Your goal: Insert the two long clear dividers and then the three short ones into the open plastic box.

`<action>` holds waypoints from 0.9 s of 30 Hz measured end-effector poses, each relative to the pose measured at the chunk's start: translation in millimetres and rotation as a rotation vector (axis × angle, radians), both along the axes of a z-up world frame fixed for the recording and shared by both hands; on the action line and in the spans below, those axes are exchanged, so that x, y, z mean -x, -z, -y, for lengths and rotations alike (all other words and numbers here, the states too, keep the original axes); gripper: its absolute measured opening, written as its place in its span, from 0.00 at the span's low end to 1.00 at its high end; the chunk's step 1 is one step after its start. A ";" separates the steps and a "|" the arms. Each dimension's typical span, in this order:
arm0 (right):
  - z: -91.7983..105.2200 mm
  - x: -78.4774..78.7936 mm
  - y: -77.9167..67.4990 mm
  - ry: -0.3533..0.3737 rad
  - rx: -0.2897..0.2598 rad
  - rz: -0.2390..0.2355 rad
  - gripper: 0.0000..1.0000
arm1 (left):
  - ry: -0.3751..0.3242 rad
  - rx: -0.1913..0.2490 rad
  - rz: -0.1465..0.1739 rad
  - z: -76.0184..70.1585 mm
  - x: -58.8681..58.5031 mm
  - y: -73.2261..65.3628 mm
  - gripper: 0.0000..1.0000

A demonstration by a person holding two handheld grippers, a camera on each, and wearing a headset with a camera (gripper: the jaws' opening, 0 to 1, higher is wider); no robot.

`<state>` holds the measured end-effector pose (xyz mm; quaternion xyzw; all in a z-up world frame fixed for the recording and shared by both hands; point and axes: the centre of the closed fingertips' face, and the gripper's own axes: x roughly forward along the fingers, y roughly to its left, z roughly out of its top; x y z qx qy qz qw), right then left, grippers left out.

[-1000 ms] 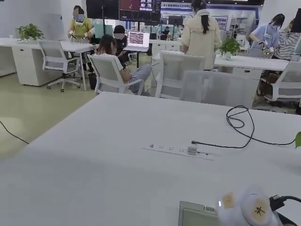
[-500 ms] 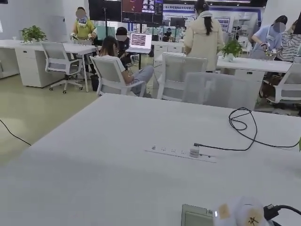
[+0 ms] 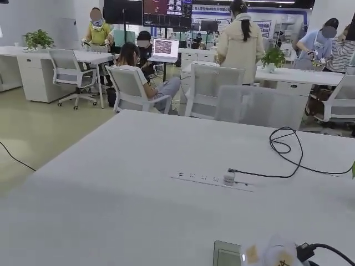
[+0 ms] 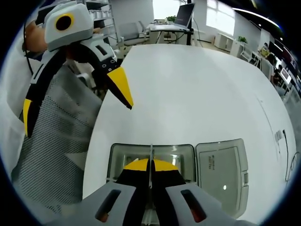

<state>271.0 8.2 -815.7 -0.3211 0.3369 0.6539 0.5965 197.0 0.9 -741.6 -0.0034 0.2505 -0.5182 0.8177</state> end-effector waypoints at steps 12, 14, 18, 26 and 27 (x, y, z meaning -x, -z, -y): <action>0.2 -0.6 2.2 0.011 0.006 0.004 0.03 | -0.004 -0.004 0.001 -0.4 -1.0 -0.6 0.96; 0.6 0.2 2.0 0.017 0.002 -0.004 0.05 | -0.006 -0.007 -0.003 -1.1 -1.0 -0.3 0.96; 1.6 -1.9 -3.7 0.050 -0.023 -0.013 0.08 | -0.006 -0.010 -0.002 -1.9 -1.1 -0.7 0.96; 4.1 -7.1 -21.1 0.097 -0.079 -0.012 0.13 | -0.003 -0.009 -0.002 0.1 -0.6 -2.3 0.96; 4.5 -7.5 -24.6 0.104 -0.088 -0.012 0.14 | -0.003 -0.008 0.001 0.4 -0.9 -3.1 0.96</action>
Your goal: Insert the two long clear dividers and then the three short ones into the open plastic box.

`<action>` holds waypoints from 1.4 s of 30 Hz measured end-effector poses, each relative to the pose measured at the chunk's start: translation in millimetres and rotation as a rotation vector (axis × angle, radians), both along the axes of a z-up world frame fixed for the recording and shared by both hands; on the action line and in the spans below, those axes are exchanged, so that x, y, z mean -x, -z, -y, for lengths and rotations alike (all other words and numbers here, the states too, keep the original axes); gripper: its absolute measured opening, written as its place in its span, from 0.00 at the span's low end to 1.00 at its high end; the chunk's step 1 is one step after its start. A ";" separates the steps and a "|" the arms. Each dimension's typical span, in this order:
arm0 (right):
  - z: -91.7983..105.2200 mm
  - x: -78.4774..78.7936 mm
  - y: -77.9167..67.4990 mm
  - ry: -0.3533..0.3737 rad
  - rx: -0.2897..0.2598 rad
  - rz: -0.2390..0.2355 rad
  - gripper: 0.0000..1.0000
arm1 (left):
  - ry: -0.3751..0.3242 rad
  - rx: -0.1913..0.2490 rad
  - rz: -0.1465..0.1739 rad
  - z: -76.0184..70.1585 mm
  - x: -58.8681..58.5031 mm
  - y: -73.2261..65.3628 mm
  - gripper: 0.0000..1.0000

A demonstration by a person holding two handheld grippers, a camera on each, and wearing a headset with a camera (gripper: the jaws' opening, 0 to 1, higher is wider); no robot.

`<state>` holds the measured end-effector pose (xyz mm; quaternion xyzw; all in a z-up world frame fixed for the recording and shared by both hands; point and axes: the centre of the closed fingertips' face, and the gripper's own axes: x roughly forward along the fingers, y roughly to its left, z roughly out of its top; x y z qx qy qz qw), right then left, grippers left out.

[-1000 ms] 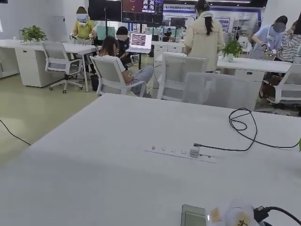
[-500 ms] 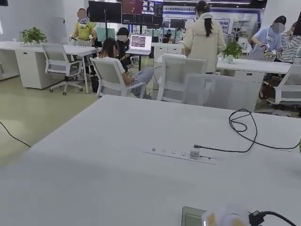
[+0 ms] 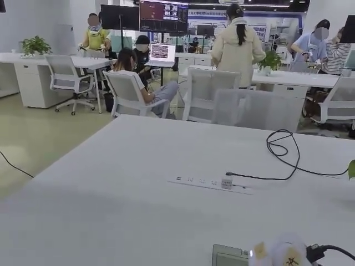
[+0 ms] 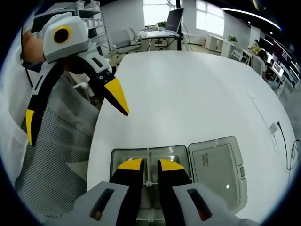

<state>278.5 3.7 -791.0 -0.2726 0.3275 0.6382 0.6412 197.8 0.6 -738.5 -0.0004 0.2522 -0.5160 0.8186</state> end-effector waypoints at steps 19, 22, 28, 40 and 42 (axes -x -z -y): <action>25.6 -1.2 -49.5 0.093 -0.122 0.025 0.23 | 0.006 0.001 0.007 2.2 -0.4 -5.7 0.95; 32.8 -0.1 -57.6 0.109 -0.139 0.027 0.25 | 0.005 0.001 0.007 1.9 0.2 -6.6 0.94; 49.4 2.1 -67.5 0.134 -0.153 0.033 0.29 | 0.003 0.003 0.014 1.0 0.0 -9.0 0.94; 101.6 7.2 -76.6 0.197 -0.133 0.045 0.33 | -0.002 0.001 0.019 -0.2 -0.6 -10.4 0.94; 110.4 7.6 -75.9 0.206 -0.123 0.046 0.34 | -0.001 -0.001 0.022 -0.8 -0.5 -10.2 0.94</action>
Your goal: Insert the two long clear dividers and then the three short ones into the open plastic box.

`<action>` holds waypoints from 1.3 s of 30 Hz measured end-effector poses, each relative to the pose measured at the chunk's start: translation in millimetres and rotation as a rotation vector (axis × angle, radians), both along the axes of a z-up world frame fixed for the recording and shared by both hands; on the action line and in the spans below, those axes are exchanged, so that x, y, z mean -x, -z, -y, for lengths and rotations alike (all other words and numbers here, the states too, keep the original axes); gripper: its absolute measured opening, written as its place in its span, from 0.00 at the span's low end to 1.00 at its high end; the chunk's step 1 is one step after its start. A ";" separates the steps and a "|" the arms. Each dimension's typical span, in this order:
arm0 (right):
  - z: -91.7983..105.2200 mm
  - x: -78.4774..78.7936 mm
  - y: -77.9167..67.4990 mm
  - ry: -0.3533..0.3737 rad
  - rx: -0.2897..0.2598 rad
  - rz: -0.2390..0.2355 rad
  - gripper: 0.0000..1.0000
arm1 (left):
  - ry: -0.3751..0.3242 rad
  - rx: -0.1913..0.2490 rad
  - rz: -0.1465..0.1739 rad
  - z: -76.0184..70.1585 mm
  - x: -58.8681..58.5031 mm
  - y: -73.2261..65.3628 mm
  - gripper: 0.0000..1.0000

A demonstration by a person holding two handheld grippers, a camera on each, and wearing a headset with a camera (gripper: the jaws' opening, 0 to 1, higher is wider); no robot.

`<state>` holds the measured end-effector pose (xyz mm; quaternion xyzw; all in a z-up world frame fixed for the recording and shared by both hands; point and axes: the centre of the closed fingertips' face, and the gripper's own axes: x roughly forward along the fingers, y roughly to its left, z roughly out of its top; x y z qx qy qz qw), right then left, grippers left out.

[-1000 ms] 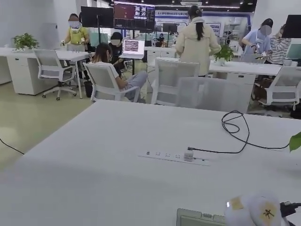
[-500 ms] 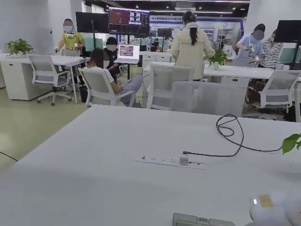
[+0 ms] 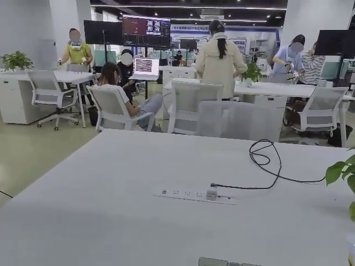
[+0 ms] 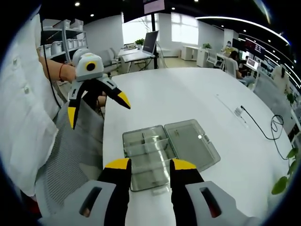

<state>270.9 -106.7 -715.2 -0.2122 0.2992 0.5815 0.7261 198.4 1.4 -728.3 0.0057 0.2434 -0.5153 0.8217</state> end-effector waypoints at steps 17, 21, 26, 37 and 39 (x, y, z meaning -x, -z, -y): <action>79.7 13.4 37.2 -0.001 0.183 -0.038 0.45 | -0.008 -0.004 -0.003 -2.6 -0.1 1.8 0.94; 92.7 18.4 49.2 -0.046 0.248 -0.041 0.49 | -0.010 -0.002 -0.002 -3.9 -0.8 1.6 0.94; 110.1 22.5 72.0 -0.115 0.353 -0.046 0.49 | -0.010 -0.007 -0.004 -5.7 -1.5 2.6 0.94; 126.9 24.4 116.9 -0.276 0.533 -0.024 0.49 | -0.012 -0.009 -0.012 -7.4 -0.9 5.1 0.95; 128.5 23.4 122.7 -0.292 0.549 -0.023 0.49 | -0.015 -0.009 -0.015 -7.8 -0.8 4.9 0.95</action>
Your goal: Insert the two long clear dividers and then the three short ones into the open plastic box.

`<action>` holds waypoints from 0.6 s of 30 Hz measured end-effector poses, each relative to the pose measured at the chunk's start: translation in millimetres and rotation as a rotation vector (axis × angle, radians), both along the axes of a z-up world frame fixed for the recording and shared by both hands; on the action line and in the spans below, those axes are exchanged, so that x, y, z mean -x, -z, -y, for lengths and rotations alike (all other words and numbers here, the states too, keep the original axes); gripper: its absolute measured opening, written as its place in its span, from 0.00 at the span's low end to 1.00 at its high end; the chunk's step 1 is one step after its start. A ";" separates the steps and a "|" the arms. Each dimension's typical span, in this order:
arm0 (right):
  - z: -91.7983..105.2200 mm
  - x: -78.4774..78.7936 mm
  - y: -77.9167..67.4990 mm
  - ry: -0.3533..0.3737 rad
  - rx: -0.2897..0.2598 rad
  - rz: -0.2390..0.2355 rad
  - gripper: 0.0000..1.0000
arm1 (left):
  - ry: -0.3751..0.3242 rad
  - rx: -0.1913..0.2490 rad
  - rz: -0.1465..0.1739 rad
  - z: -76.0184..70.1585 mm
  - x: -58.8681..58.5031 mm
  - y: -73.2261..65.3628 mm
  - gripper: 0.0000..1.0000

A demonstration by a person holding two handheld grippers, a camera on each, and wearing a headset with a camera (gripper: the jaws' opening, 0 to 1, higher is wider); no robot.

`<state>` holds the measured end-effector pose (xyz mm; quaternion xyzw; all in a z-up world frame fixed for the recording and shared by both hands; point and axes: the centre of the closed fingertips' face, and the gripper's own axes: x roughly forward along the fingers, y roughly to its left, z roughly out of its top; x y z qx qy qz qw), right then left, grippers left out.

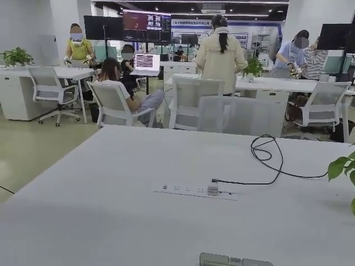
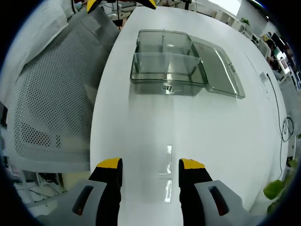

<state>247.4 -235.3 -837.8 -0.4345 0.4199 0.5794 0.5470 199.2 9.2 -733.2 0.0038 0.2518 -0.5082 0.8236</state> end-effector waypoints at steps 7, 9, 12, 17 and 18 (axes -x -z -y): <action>0.1 -0.9 9.5 -0.012 0.019 -0.012 0.49 | -0.009 0.004 -0.002 -1.5 -1.7 -0.2 0.95; 1.2 -1.1 12.2 -0.015 0.028 -0.013 0.48 | -0.008 0.003 -0.002 -1.4 -1.7 0.2 0.95; 2.9 -1.1 15.3 -0.023 0.040 -0.015 0.48 | -0.009 0.006 -0.005 -1.2 -2.3 0.1 0.95; 4.2 -3.5 18.1 -0.038 0.051 0.006 0.45 | -0.009 0.008 -0.005 -0.6 -2.8 0.1 0.94; 4.5 -5.0 18.5 -0.030 0.051 0.009 0.43 | -0.008 0.007 -0.003 -0.6 -3.0 0.0 0.94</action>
